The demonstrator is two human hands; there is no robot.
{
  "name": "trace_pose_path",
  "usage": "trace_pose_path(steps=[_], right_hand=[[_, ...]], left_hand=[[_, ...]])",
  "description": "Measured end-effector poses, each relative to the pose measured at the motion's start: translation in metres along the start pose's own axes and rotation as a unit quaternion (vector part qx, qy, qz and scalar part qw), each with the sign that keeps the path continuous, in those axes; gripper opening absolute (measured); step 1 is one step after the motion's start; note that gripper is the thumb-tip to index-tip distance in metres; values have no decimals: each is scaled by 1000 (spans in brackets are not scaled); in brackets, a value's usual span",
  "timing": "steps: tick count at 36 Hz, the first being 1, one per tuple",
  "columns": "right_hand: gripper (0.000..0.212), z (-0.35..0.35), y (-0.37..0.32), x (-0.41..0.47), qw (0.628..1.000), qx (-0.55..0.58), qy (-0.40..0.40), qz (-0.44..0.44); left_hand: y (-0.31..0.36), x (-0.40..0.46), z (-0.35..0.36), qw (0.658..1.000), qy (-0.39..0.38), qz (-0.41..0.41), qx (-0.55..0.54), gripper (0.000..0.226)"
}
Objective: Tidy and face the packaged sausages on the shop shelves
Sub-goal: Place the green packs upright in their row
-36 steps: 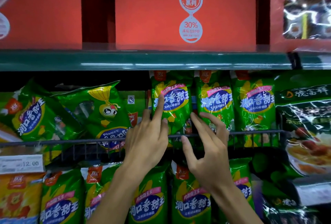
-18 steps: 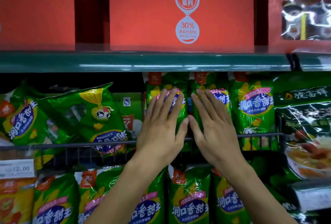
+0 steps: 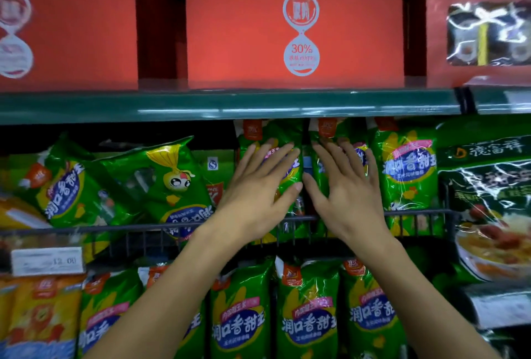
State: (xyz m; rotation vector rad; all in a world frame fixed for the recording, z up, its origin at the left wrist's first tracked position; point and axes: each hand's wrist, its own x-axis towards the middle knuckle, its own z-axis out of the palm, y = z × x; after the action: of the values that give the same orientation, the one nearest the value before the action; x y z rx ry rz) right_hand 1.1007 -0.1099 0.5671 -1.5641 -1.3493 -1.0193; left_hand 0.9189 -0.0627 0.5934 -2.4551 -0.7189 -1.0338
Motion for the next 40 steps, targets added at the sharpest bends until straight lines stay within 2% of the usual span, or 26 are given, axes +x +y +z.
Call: trace_pose_path(steps=[5,9,16,19,21,24,29,34,36,40], right_hand=[[60,5,0,11,999,-7,23,25],[57,7,-2,21,1000,-18,9,24],[72,-3,-5,24,997,-11,-74,13],[70,-5,-7,29,997,8,-75,15],[76,-6,-6,37,997,18,-72,16],[77,-9,-2,35,997,42,-71,-2],[68,-24,1,-4,993,95,-69,-25],[54,-29,-21,-42,985,165,-26,-36],[58,-29,-30,-51,988,147,-34,-15],[80,-26,-40,-58,992,102,-74,16]], left_hand=[[-4,-8,9,999,-6,-10,37,71],[-3,-1,14,1000,4,8,6,74],[-1,10,5,999,5,25,-41,70],[-3,5,3,999,-15,31,-35,69],[-5,1,4,998,-18,38,-35,69],[-4,-8,5,998,5,43,-39,68],[8,-42,6,990,65,-58,-114,71],[19,-58,4,968,9,-211,-136,81],[21,-58,0,969,-12,-221,-114,82],[22,-54,-6,974,-57,-215,-45,82]])
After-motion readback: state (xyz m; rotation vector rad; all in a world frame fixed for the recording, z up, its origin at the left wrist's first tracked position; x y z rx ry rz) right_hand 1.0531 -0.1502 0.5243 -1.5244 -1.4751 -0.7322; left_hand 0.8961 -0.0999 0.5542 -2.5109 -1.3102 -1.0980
